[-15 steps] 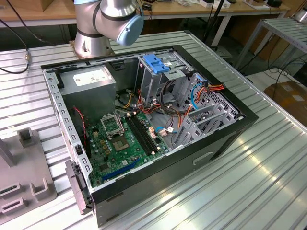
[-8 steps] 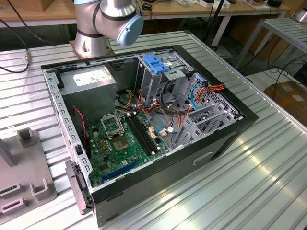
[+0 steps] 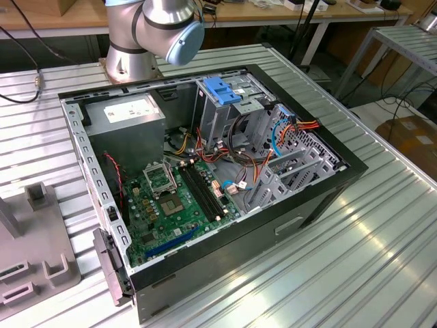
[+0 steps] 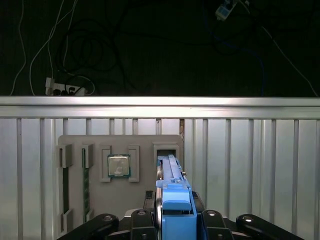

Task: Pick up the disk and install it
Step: 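Pick up the disk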

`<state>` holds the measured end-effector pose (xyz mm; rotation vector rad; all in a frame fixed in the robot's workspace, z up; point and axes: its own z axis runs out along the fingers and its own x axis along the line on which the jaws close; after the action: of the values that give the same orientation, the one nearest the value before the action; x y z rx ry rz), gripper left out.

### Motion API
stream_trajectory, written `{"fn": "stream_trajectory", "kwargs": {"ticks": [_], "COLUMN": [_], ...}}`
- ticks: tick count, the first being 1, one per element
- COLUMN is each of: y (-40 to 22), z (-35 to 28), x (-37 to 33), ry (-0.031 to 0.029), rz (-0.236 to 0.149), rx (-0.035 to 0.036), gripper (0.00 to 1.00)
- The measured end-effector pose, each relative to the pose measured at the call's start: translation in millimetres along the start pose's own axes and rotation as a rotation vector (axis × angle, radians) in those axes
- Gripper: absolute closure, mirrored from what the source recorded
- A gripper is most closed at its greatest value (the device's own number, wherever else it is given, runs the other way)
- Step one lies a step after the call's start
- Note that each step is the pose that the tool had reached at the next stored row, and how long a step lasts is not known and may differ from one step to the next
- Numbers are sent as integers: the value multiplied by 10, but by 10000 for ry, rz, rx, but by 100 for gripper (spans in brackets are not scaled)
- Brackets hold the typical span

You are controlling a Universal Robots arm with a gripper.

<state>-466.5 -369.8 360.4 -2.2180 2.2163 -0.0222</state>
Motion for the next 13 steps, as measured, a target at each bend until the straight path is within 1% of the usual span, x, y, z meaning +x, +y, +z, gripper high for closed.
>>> {"fn": "stream_trajectory", "kwargs": {"ticks": [13], "y": [-2], "z": [-100], "x": [1], "ry": [0], "rz": [0], "rx": [-1], "gripper": [63]}}
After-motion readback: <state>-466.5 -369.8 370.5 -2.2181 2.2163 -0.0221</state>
